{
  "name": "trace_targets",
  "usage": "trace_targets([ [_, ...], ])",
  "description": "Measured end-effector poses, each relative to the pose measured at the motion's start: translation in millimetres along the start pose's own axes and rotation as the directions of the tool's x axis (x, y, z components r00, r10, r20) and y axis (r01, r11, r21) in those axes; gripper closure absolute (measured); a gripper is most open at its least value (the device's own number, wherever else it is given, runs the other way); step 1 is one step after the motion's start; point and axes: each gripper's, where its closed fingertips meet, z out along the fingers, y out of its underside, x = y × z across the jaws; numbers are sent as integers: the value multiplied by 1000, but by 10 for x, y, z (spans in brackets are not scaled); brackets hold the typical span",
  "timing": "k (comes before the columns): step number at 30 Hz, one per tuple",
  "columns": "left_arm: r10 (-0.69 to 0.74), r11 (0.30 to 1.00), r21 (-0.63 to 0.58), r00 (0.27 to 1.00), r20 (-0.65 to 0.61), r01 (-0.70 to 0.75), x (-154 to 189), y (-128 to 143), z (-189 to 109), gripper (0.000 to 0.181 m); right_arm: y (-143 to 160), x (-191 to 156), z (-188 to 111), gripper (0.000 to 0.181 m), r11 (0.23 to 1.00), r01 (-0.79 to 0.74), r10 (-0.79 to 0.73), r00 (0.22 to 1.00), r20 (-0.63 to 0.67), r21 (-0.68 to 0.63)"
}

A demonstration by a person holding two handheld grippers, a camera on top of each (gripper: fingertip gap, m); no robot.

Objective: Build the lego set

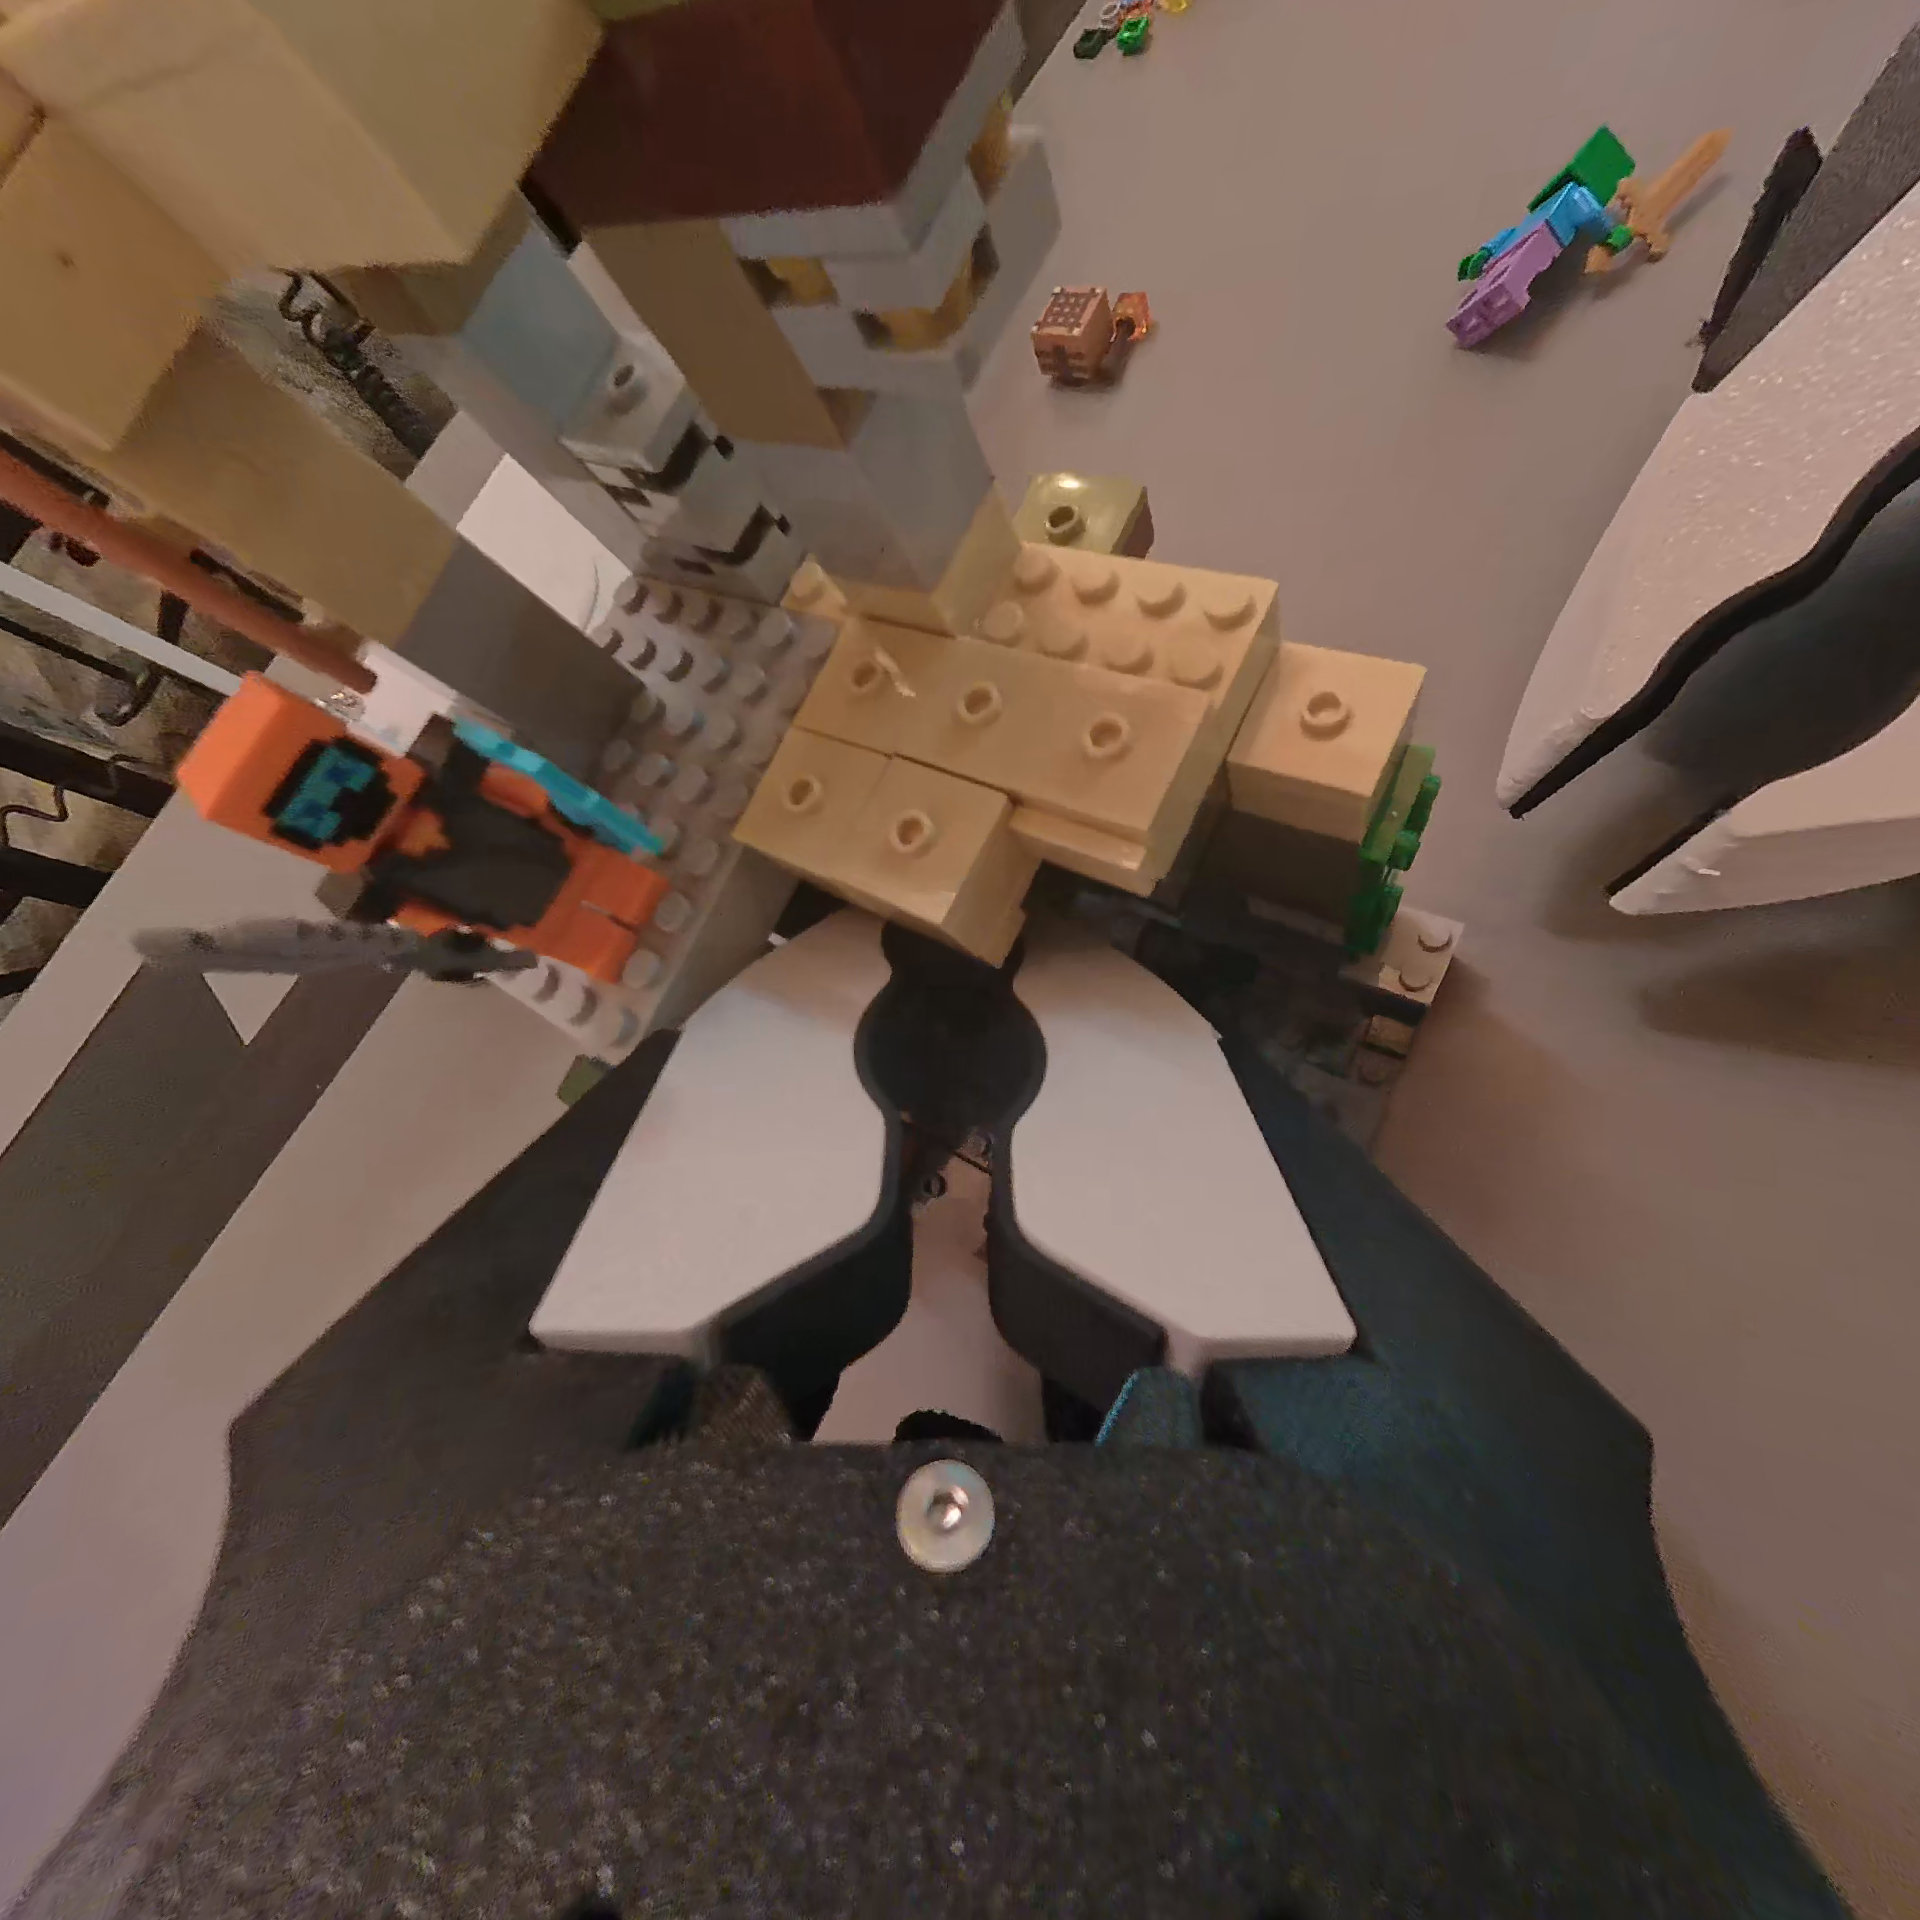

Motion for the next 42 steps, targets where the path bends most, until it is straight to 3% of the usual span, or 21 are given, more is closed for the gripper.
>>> trace_targets([
  [5, -31, 999, -32, 999, -23, 30, -27, 37, 16, 174, 3, 0, 0, 165, 1000, -3, 3, 1000, 1, 0],
  [6, -24, 994, -107, 999, -38, 20, -6, 160, 57, 181, 6, 1, 1, 165, 1000, -2, 2, 1000, 1, -2],
  [8, 6, 989, -146, 999, -34, -11, 61, 336, 170, 181, 7, 6, -7, 165, 1000, 0, 0, 1000, -1, 0],
  [10, 30, 995, -93, 999, 28, -27, -54, 250, 114, 181, 1, 15, -21, 165, 1000, -9, 9, 1000, 2, 8],
  [13, -42, 998, -47, 999, 1, 42, -178, 124, 14, 181, -3, 39, -23, 165, 1000, -22, 22, 1000, 4, 8],
  [22, -52, 997, -52, 998, -28, 51, -103, 186, -4, 181, -2, 90, -29, 165, 1000, -18, 19, 1000, -23, 12],
  [28, -42, 998, -45, 999, -25, 40, -75, 150, -57, 181, -90, 419, -50, 162, 997, -61, 65, 992, -105, 41],
  [35, -62, 996, -57, 998, 15, 63, -182, 225, -139, 181, -152, 953, 163, 147, 1000, 16, -18, 987, -161, -15],
  [39, -120, 992, -34, 993, 5, 121, -290, 326, -225, 176, -209, 1024, 314, 148, 1000, 30, -31, 991, -132, -6],
  [42, -167, 986, 2, 985, -48, 167, -316, 395, -227, 163, -236, 1035, 365, 149, 998, 50, -53, 989, -135, -25],
])
